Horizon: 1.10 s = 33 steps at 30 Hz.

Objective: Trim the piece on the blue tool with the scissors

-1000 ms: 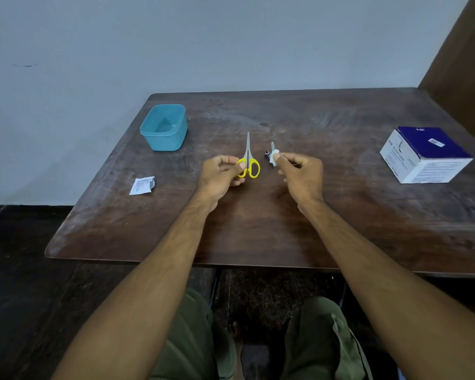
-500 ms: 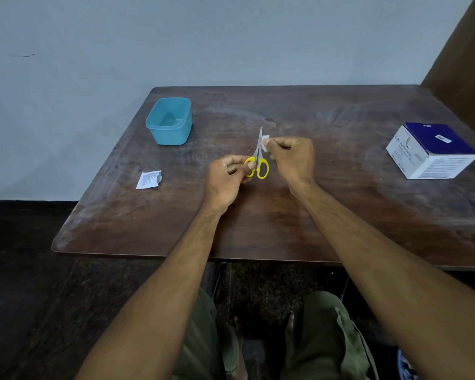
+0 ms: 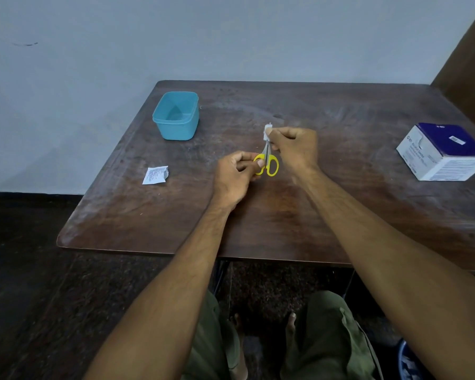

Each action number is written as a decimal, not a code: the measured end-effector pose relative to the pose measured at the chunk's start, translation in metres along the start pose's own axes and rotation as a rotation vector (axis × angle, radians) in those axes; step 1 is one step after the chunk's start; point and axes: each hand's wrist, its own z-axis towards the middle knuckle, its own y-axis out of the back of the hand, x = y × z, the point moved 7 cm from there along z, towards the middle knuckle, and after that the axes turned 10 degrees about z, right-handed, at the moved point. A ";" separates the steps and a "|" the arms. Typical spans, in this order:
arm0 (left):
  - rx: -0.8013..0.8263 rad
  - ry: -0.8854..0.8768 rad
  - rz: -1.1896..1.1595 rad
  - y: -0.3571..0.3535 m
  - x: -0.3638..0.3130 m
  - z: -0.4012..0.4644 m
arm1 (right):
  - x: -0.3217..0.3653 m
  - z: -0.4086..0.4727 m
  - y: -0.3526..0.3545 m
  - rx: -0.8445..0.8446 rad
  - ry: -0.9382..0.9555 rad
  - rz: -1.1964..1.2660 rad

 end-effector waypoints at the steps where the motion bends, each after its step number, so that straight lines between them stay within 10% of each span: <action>1: -0.003 0.002 -0.003 0.000 0.001 0.000 | -0.003 -0.003 0.000 0.018 -0.008 -0.002; 26: 0.006 0.029 -0.023 0.001 0.004 0.002 | -0.005 0.000 0.014 -0.098 -0.102 0.158; 33: -0.005 0.017 -0.030 0.002 0.005 0.003 | -0.009 -0.008 0.009 0.126 0.077 -0.133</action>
